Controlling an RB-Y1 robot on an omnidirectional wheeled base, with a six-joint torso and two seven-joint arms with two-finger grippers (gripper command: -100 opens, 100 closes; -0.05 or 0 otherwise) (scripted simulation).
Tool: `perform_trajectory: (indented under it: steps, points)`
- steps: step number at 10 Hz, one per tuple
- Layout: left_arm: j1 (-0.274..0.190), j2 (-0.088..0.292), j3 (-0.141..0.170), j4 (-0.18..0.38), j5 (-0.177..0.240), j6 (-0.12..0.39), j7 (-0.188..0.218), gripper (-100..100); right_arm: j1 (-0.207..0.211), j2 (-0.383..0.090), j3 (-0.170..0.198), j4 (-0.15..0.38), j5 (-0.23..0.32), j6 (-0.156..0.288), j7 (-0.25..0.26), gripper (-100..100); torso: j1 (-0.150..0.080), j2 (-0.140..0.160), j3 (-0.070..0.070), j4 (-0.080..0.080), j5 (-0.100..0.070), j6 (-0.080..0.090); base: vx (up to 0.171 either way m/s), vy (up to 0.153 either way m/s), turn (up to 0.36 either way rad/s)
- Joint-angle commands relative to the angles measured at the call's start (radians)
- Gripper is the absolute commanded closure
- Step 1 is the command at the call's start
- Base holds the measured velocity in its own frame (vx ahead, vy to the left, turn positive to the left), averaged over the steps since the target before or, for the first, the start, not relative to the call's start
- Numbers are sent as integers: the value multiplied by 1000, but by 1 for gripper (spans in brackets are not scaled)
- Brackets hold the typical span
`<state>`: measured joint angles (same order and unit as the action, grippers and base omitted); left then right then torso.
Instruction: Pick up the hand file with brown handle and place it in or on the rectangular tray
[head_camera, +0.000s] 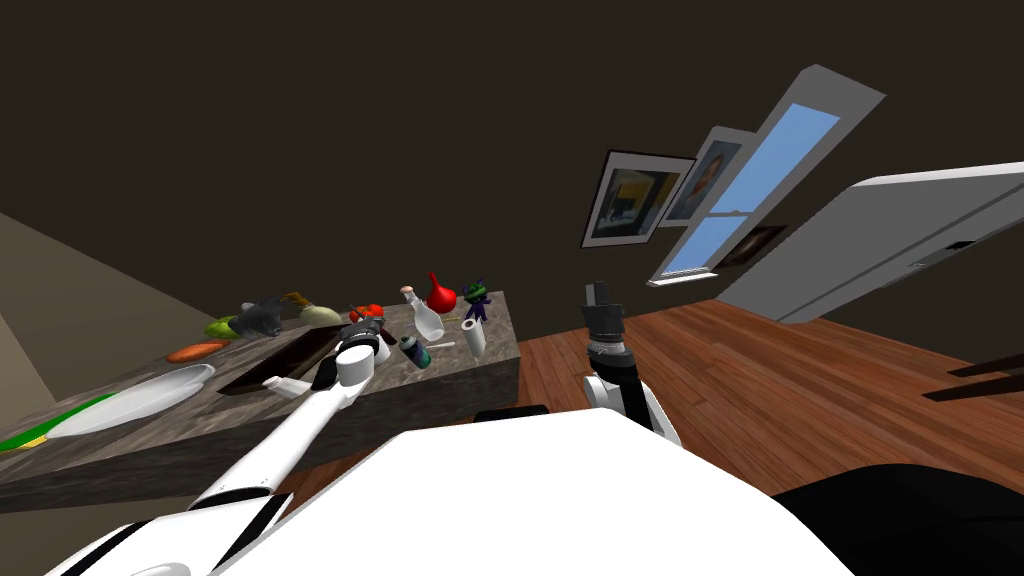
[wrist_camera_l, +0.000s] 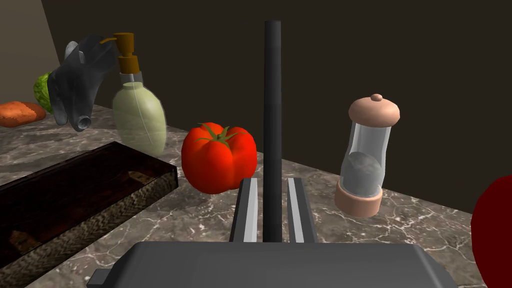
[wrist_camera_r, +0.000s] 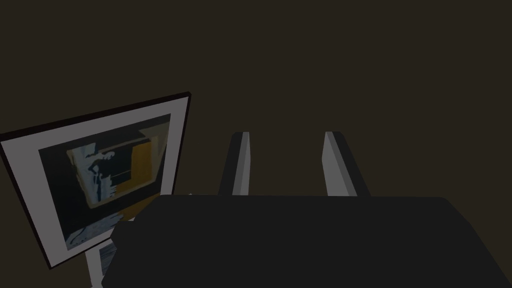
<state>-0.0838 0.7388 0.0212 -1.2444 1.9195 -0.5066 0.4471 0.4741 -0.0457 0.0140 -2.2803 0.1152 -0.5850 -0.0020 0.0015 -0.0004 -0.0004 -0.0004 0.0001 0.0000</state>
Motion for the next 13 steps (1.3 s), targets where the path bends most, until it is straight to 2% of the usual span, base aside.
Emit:
perform_trajectory:
  steps: [1,3,5,7,12,13]
  points:
    - [-7,3,2,-1,15,1,1,100,0,0,0,0,0,0,0,0,0,0,0,0,0,0,-103,-45,-60]
    - [-15,11,6,6,49,2,4,100,0,0,0,0,0,0,0,0,-7,10,4,-1,3,1,-190,-61,-105]
    - [-20,19,11,14,80,3,5,100,-1,0,0,0,0,0,0,0,-2,16,7,-1,6,0,-194,23,-123]
    - [-29,42,20,33,152,6,8,100,0,0,0,0,0,0,0,0,4,14,6,-1,7,-1,-186,75,-176]
    - [-37,71,31,55,241,8,12,100,0,0,0,0,0,0,0,0,8,11,5,-2,10,-2,-136,89,-104]
    - [-39,82,35,61,270,9,12,100,0,0,0,0,0,0,0,0,9,10,4,-2,10,-2,-146,87,-104]
